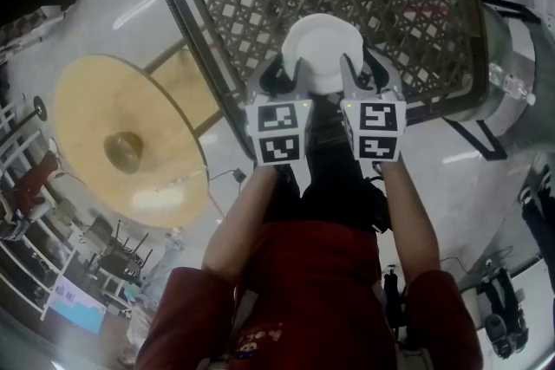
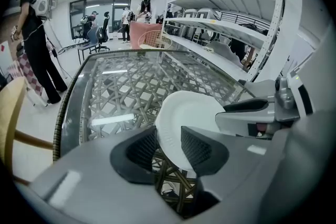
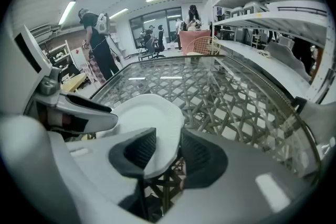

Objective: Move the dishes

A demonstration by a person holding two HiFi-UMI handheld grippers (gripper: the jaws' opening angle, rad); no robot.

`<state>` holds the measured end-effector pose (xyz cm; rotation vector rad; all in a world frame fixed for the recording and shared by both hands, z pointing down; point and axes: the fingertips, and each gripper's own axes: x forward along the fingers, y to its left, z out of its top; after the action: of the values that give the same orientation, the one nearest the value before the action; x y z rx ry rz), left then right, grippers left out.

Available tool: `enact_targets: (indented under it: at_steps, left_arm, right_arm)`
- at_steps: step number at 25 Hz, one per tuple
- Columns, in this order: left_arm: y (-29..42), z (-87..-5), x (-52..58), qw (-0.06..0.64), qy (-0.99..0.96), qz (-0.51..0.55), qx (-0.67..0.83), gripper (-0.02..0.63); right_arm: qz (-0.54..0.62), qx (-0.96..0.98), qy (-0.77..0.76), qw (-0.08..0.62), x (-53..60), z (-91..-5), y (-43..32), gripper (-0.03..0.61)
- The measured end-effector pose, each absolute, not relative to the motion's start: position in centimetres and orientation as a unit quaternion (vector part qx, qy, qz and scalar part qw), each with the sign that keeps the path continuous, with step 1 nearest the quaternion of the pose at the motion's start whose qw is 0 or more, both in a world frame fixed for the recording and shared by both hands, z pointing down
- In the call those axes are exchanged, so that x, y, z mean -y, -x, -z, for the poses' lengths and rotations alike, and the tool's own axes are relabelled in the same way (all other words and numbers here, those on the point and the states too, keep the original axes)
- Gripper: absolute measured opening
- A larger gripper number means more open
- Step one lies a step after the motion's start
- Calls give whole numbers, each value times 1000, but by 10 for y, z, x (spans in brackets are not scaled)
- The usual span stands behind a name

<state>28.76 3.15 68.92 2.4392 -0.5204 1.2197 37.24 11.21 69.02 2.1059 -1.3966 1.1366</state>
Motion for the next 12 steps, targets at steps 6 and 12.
enact_targets:
  at_steps: [6, 12]
  left_arm:
    - [-286, -680, -30, 183, -866, -426, 188, 176]
    - [-280, -672, -38, 186, -868, -419, 191, 176]
  right_arm:
    - [-400, 485, -757, 179, -115, -685, -376, 166]
    - [-386, 484, -765, 178, -123, -672, -378, 166]
